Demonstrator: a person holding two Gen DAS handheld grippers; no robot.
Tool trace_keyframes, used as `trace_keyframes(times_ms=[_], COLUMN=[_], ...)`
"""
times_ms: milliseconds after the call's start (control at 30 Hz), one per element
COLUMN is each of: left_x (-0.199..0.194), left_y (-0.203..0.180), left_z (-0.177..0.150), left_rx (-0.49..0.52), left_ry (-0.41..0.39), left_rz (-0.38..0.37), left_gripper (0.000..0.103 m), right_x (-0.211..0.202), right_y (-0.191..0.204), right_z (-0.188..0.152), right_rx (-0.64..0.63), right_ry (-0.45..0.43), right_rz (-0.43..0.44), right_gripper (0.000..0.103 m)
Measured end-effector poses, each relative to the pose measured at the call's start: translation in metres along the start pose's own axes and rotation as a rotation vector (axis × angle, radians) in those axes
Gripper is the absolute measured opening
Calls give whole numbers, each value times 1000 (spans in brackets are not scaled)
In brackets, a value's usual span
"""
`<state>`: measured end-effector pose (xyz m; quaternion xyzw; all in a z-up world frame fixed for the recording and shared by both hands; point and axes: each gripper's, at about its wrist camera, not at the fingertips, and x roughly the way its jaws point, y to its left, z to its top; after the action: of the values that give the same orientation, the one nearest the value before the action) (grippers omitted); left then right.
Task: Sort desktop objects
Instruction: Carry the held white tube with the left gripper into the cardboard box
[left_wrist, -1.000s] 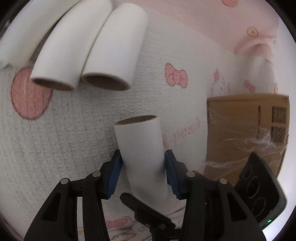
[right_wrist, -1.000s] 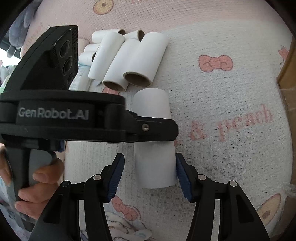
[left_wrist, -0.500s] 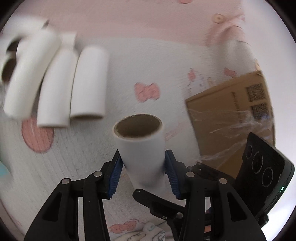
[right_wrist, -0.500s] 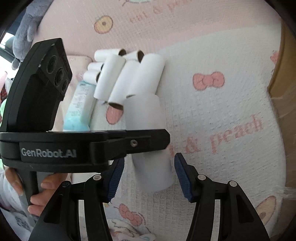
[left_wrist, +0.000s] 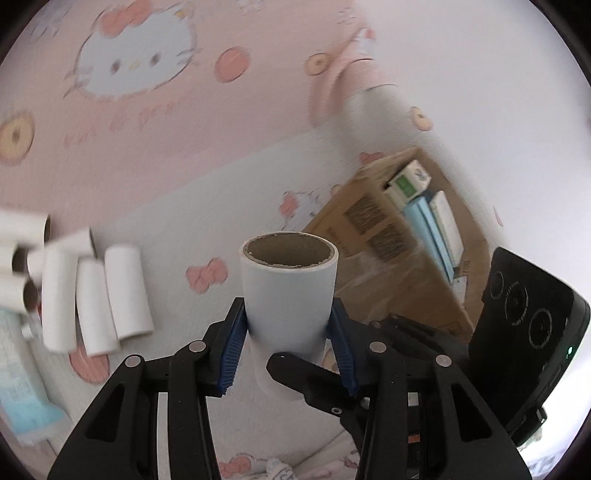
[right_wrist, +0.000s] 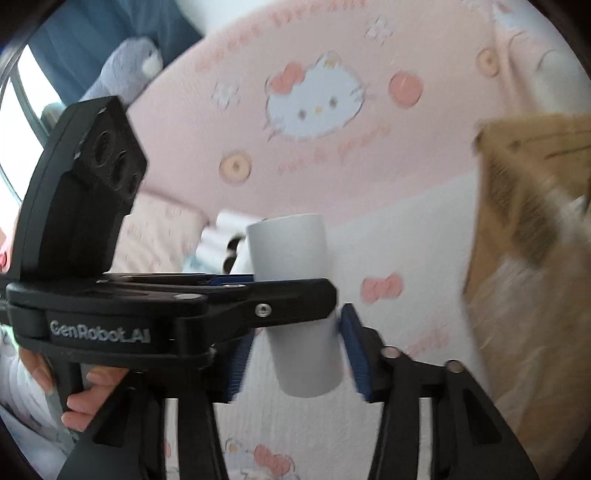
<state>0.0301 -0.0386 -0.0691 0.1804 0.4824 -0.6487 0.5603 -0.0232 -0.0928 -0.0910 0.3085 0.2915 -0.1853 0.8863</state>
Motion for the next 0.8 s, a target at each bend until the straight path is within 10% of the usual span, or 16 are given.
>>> trace_keyframes(times_ms=[800], left_x=[-7], left_y=[-95], left_z=[43], left_rx=[348], left_ry=[-152], left_rz=[37], left_gripper=[48], right_x=[-107], right_y=[-22], right_z=[26], right_rx=[-14], right_ry=[-237], right_rz=[-120], right_gripper=[41])
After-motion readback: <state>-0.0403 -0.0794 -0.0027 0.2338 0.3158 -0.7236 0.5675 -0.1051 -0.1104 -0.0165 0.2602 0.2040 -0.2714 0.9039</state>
